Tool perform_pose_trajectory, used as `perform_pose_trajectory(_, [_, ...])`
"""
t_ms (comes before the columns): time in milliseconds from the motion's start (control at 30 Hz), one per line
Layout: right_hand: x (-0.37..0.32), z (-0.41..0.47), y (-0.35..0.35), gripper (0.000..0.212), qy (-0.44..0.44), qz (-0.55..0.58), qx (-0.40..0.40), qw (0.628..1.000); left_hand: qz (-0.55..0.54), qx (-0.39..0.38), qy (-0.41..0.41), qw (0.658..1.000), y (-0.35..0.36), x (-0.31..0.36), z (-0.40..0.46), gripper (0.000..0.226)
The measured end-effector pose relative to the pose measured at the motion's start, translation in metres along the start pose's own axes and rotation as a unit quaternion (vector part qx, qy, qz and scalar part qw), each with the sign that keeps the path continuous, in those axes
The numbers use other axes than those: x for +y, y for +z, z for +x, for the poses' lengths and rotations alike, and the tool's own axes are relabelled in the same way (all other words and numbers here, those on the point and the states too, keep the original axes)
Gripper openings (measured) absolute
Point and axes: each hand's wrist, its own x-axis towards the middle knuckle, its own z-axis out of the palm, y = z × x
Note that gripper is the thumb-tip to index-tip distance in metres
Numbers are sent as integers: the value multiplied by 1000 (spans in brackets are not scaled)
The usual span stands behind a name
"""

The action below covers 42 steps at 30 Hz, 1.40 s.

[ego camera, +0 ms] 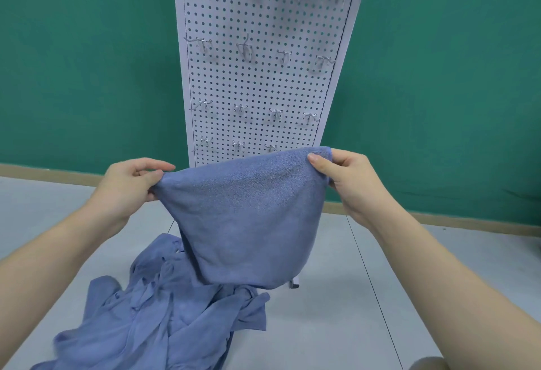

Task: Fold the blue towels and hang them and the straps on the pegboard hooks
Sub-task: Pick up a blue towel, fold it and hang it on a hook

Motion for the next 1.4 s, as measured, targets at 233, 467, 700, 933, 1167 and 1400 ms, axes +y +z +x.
perform_pose_trajectory(233, [1, 0, 0, 17, -13, 0, 4, 1000, -32, 47, -12, 998, 0, -1, 0, 24])
perform_pose_trajectory(467, [-2, 0, -4, 15, -30, 3, 51, 998, 77, -25, 11, 997, -3, 2, -1, 24])
perform_pose_trajectory(700, [-7, -2, -1, 9, -43, 13, 94, 995, 274, -55, 92, 956, -1, 3, 0, 14])
perform_pose_trajectory(933, [-6, 0, -8, 9, -21, 27, 102, 994, 191, -12, 106, 976, 0, 3, -2, 23])
perform_pose_trajectory(1167, [2, 6, -11, 16, 21, 35, 83, 996, -79, 8, 90, 993, 6, 11, -6, 28])
perform_pose_trajectory(1400, [2, 7, -3, 19, 36, 40, 40, 998, -225, 44, 40, 973, 13, 19, -6, 23])
